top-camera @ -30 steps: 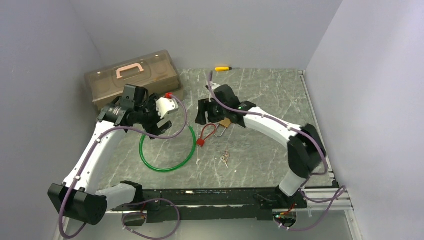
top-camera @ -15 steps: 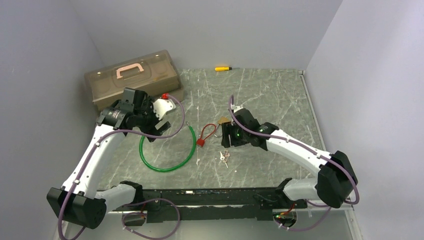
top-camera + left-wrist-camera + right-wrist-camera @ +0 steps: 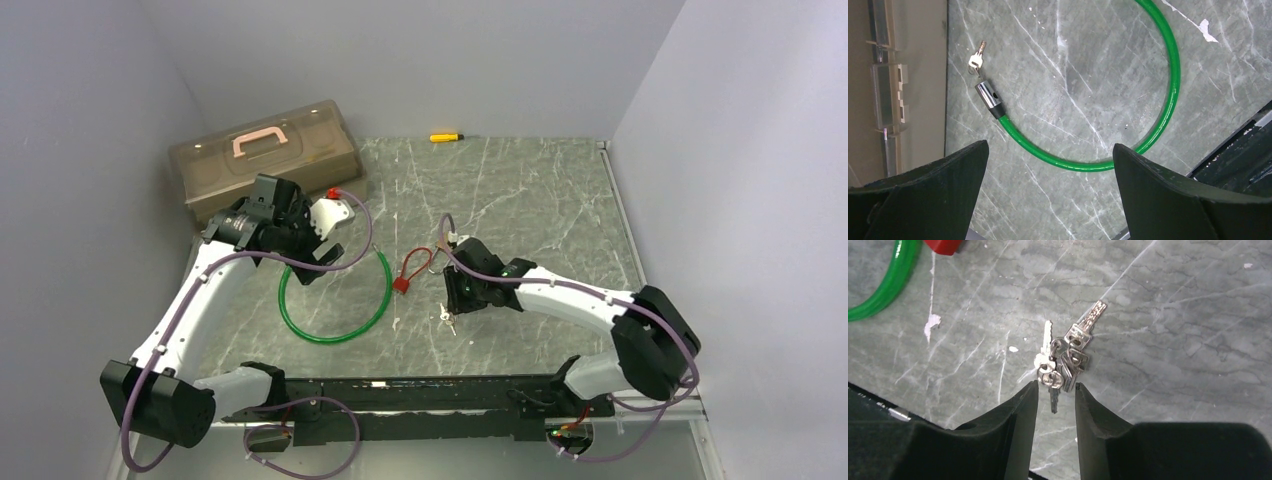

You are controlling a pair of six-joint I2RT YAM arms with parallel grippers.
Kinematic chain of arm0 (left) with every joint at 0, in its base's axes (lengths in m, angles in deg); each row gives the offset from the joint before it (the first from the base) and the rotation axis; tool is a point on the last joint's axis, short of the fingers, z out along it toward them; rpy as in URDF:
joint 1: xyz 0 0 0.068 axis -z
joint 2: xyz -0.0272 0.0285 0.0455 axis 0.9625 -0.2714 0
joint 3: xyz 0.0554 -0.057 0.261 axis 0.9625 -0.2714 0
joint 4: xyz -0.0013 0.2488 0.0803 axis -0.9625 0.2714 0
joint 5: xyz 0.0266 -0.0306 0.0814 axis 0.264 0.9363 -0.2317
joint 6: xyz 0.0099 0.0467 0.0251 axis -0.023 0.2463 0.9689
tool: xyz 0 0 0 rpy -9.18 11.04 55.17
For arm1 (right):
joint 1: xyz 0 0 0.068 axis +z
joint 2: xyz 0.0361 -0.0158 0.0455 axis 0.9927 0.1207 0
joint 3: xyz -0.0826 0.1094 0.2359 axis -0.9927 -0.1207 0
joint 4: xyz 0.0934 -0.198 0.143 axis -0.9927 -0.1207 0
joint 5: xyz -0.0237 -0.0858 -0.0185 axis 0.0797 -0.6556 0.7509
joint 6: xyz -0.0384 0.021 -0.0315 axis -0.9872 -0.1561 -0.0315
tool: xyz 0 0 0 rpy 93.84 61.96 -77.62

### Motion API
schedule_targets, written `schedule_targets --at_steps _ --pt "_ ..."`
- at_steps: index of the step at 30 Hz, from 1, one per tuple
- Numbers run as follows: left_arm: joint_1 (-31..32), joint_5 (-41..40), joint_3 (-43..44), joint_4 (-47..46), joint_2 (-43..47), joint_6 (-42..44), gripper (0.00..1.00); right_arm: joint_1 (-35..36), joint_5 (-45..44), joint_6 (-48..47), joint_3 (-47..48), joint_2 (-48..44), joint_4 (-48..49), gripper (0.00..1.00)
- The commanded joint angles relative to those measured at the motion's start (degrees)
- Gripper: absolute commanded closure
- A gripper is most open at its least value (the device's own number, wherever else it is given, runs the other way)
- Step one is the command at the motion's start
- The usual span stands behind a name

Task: Unlock with the key
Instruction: Pick up the key from the center of the board.

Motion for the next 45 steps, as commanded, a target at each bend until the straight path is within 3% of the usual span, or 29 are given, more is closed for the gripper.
schedule_targets --at_steps 1,8,14,18,27,30,32,39,45 --pt "0.18 1.06 0.30 -0.75 0.23 -0.65 0.01 0.54 -0.58 -1.27 3.15 3.81 3.33 0.64" --pt "0.15 1.10 0.09 -0.90 0.46 -0.33 0.01 0.74 -2.04 -2.68 4.78 7.20 3.05 0.66" --pt "0.20 1.54 -0.29 -1.33 0.91 -0.56 0.02 0.74 -1.96 -2.93 5.16 8.02 3.12 0.94" --pt "0.20 2.15 -0.20 -1.55 1.08 -0.76 0.03 0.74 -2.42 -3.32 5.29 7.87 2.64 1.00" --pt "0.20 2.64 -0.24 -1.28 1.43 -1.07 0.05 0.68 -3.54 -5.17 7.02 6.67 0.86 1.00" --pt "0.24 2.82 -0.05 -1.05 1.67 -1.11 0.04 0.71 -4.37 -5.41 7.02 6.34 0.26 0.70" --pt "0.27 2.96 -0.09 -1.00 1.80 -1.11 0.05 0.69 -4.70 -5.43 6.63 6.06 0.26 0.65" --pt "0.29 2.91 -0.07 -1.25 2.07 -1.20 0.05 0.68 -4.11 -5.11 5.99 8.78 1.26 0.65" --pt "0.28 2.51 -0.42 -1.37 2.50 -1.11 0.05 0.76 -4.08 -5.24 5.80 10.64 2.26 0.73"
